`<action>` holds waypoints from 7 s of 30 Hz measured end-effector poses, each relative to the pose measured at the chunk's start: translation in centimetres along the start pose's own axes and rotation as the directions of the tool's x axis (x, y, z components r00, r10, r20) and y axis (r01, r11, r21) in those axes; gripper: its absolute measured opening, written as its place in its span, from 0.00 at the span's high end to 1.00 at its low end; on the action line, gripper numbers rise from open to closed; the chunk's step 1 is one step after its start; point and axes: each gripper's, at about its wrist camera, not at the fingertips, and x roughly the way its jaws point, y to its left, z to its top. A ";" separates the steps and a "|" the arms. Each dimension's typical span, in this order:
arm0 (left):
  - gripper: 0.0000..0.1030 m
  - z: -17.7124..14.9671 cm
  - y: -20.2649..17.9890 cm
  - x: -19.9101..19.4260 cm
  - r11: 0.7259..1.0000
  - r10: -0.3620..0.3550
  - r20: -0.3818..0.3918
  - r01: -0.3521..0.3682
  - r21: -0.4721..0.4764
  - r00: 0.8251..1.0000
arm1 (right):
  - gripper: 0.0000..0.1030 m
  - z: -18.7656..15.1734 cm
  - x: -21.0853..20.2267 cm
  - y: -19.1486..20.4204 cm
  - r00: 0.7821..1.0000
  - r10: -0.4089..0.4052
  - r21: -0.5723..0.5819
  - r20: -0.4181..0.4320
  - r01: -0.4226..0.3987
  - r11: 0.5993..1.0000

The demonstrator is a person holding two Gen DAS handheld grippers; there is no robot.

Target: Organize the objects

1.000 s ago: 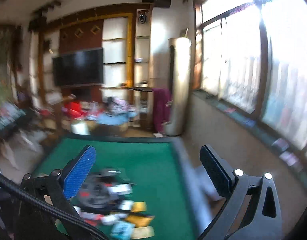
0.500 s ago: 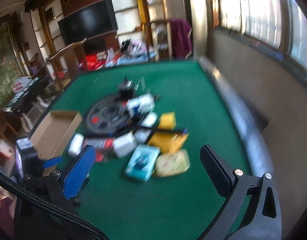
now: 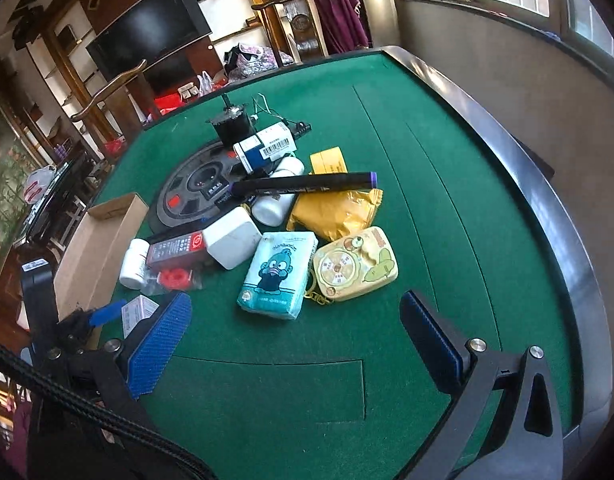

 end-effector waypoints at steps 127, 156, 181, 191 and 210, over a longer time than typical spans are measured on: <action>0.55 9.2 21.7 0.9 0.970 0.095 0.130 -0.063 -0.235 0.987 | 0.80 8.0 21.4 24.2 0.913 0.295 0.065 -0.282 -0.289 0.955; 0.39 3.7 21.1 -3.6 0.917 0.107 0.186 -0.025 -0.397 0.977 | 0.47 8.5 10.9 19.2 0.947 0.301 -0.015 -0.111 -0.304 0.952; 0.39 5.5 18.5 1.5 0.789 -0.174 0.086 0.191 -0.584 0.981 | 0.39 5.0 -0.2 3.2 0.976 0.215 0.068 0.026 -0.217 0.974; 0.39 7.5 19.0 -5.3 0.885 -0.040 0.160 0.109 -0.452 0.986 | 0.39 7.1 -4.0 4.9 0.995 0.016 -0.115 0.102 -0.004 0.993; 0.39 5.0 24.9 0.5 0.760 -0.075 0.164 0.163 -0.629 0.984 | 0.00 7.8 -9.4 7.7 0.971 0.011 -0.282 0.241 0.059 0.958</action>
